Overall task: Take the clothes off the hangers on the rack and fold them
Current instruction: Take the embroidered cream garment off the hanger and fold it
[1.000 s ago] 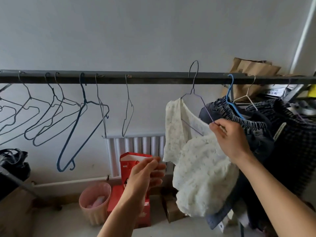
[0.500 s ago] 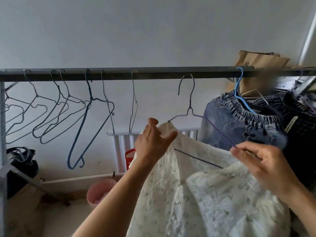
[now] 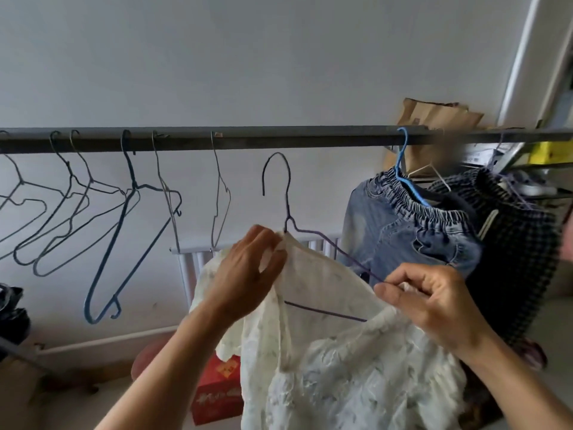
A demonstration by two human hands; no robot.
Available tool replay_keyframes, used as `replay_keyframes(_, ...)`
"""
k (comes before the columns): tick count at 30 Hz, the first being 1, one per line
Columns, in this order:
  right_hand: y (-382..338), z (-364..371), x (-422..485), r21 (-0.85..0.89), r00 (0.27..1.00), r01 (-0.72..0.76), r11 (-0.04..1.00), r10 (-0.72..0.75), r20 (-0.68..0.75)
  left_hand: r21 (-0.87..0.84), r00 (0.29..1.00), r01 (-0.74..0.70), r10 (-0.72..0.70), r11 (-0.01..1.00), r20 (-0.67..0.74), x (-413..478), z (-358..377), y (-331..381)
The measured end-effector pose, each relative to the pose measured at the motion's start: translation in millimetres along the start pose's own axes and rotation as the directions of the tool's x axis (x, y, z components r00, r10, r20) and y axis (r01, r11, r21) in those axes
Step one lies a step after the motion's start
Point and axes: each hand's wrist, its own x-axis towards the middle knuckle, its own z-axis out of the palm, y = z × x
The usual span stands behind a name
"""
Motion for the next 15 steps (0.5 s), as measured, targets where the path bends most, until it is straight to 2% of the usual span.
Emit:
replay_keyframes(2,3,-2,1,-0.044,1.000,0.003,0.999,-0.003,-0.001,0.057,0.998,-0.051,0.048,0.997,0.045,-6,-3,-7)
replay_keyframes(4,9,-2,1,-0.115,1.000,0.006,0.993,-0.007,-0.008,0.052,0.998,-0.067,0.066,0.996,0.020,-12,-5,-9)
replay_keyframes(7,21,-5,3,-0.241,0.997,-0.050,0.969,0.036,-0.061,0.063,0.999,-0.027,0.030,0.998,-0.040,-17,-9,-7)
replay_keyframes(10,28,-8,4,-0.364,0.994,-0.046,0.930,0.006,-0.109,0.105,0.998,0.012,-0.005,0.994,-0.070,-20,-15,-7)
replay_keyframes(11,29,-8,3,-0.447,0.992,-0.055,0.893,-0.002,-0.125,0.123,0.997,0.028,-0.019,0.992,-0.078,-20,-18,-7)
replay_keyframes(13,31,-5,0,-0.681,0.978,-0.113,0.724,-0.040,-0.204,0.143,0.994,0.058,-0.044,0.988,-0.096,-21,-23,-5)
replay_keyframes(14,31,-4,0,-0.754,0.966,-0.134,0.643,-0.086,-0.245,0.151,0.993,0.072,-0.057,0.986,-0.101,-21,-26,-4)
replay_keyframes(15,30,-2,1,-0.778,0.956,-0.127,0.615,-0.132,-0.260,0.162,0.992,0.089,-0.072,0.983,-0.106,-21,-28,-3)
